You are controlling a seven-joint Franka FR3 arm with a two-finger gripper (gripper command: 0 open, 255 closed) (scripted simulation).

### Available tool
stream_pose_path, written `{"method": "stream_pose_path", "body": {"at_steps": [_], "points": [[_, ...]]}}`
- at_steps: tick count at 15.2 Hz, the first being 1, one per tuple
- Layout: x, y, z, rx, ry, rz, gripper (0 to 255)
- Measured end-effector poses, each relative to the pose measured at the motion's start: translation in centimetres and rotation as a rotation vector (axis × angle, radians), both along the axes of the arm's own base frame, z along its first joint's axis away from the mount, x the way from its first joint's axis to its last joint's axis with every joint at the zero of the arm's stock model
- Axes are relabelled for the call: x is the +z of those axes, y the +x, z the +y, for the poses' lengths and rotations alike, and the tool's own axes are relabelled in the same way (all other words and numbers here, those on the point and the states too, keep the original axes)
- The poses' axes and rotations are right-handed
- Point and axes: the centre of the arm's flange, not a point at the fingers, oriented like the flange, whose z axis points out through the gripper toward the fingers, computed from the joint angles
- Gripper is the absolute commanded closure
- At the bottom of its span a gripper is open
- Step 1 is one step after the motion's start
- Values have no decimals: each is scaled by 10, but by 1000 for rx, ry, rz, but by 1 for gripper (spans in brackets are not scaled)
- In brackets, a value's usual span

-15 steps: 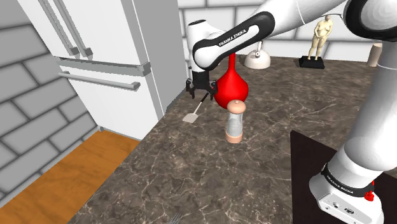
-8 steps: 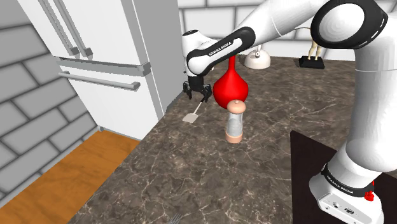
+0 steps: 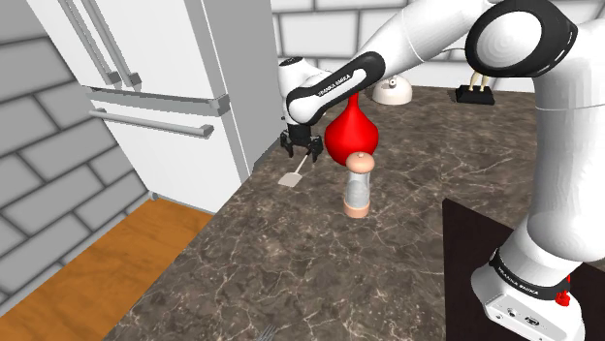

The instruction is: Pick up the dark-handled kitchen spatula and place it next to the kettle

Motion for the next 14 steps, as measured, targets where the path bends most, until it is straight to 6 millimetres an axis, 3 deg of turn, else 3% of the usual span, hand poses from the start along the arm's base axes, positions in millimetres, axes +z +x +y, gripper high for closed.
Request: {"method": "stream_pose_path", "body": {"at_steps": [3, 4, 14], "points": [[0, 0, 0, 0, 0, 0, 0], [0, 0, 0, 0, 0, 0, 255], [0, 0, 0, 0, 0, 0, 255]]}}
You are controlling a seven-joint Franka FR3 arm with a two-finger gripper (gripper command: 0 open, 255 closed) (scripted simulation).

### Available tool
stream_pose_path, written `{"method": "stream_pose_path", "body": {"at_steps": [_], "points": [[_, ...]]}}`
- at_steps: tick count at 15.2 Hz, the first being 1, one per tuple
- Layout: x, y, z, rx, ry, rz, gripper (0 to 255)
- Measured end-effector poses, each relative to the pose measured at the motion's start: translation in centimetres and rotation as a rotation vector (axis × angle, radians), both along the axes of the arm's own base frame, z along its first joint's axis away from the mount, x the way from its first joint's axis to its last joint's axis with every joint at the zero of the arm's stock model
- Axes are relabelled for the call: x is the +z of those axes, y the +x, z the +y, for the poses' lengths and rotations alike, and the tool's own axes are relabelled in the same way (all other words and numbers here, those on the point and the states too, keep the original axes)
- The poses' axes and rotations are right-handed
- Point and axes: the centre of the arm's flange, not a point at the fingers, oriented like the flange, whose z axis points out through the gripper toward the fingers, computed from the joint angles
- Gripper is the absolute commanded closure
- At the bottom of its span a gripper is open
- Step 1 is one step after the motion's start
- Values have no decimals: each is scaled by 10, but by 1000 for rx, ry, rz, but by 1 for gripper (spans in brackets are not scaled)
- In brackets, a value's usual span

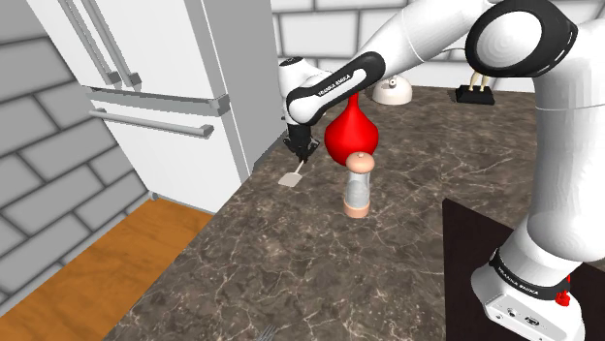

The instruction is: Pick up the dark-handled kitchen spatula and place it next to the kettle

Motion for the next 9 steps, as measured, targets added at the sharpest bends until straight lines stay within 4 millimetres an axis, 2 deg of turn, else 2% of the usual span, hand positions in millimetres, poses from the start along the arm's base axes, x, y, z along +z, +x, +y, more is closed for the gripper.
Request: {"method": "stream_pose_path", "body": {"at_steps": [9], "points": [[42, -1, 0, 0, 0, 0, 255]]}}
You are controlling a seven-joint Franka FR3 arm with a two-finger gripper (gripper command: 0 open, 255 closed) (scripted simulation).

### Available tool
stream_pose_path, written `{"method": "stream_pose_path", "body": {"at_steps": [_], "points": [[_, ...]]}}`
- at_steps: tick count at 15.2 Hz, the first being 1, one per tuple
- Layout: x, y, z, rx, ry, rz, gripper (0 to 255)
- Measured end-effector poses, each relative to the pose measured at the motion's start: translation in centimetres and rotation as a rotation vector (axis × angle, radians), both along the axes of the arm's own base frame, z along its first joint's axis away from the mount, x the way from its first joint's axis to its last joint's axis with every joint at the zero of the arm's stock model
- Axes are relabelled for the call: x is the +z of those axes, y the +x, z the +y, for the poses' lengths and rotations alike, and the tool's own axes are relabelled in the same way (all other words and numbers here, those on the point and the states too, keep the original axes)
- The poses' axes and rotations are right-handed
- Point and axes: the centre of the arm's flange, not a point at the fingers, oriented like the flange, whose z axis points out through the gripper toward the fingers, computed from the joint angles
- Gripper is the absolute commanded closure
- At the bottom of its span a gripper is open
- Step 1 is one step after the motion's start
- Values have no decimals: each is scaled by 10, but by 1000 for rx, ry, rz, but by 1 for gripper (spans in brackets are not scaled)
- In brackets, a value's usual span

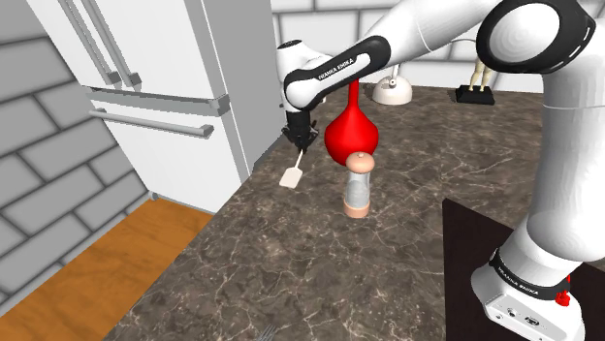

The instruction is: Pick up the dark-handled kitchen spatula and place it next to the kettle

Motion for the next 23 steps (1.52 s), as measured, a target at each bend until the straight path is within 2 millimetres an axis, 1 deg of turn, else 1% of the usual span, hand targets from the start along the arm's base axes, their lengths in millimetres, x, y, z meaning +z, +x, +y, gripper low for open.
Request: {"method": "stream_pose_path", "body": {"at_steps": [23], "points": [[120, 1, 0, 0, 0, 0, 255]]}}
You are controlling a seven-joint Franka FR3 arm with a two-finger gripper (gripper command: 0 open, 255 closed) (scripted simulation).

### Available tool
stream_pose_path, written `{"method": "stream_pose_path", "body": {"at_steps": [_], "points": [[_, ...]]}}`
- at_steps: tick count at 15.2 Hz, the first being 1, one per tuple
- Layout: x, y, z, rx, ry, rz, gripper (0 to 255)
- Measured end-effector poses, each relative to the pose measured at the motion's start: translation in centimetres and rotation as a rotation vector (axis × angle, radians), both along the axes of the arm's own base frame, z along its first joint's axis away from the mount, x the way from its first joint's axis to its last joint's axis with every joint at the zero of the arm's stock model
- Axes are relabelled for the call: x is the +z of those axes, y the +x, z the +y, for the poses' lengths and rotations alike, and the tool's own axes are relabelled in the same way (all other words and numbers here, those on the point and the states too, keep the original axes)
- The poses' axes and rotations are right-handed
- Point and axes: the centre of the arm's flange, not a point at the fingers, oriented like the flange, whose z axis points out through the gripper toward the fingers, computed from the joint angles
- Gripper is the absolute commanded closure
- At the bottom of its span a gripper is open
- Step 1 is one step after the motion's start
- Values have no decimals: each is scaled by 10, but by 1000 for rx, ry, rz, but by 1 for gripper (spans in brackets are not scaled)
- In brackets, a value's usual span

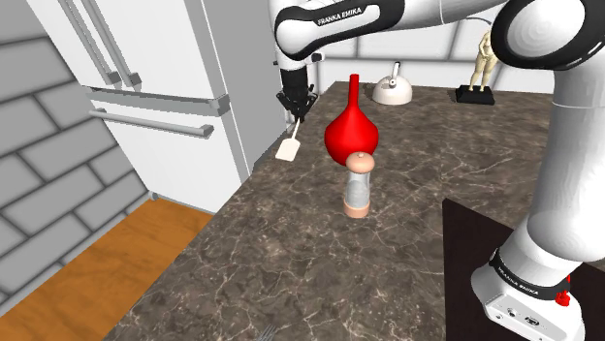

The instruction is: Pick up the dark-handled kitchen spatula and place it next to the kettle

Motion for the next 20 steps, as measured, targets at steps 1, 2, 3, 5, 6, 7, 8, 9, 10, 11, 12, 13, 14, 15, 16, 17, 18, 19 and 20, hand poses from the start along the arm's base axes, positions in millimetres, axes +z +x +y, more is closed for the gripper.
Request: {"method": "stream_pose_path", "body": {"at_steps": [1, 2, 3, 5, 6, 7, 8, 9, 10, 11, 12, 13, 14, 15, 16, 17, 18, 19, 20], "points": [[6, 0, -1, 0, 0, 0, 255], [12, 0, -2, 0, 0, 0, 255], [18, 0, -1, 0, 0, 0, 255], [28, 0, -1, 0, 0, 0, 255], [34, 1, 0, 0, 0, 0, 255], [38, 1, 0, 0, 0, 0, 255], [44, 0, 0, 0, 0, 0, 255], [49, 0, -1, 0, 0, 0, 255], [54, 1, -1, 0, 0, 0, 255], [59, 0, -1, 0, 0, 0, 255], [64, 1, -1, 0, 0, 0, 255], [69, 1, -2, 0, 0, 0, 255], [74, -1, -1, 0, 0, 0, 255], [80, -1, -1, 0, 0, 0, 255], [84, 0, 0, 0, 0, 0, 255], [86, -2, -6, 0, 0, 0, 255], [89, -3, -15, 0, 0, 0, 255], [88, -6, -28, 0, 0, 0, 255], [89, -11, -40, -1, 0, 1, 255]]}}
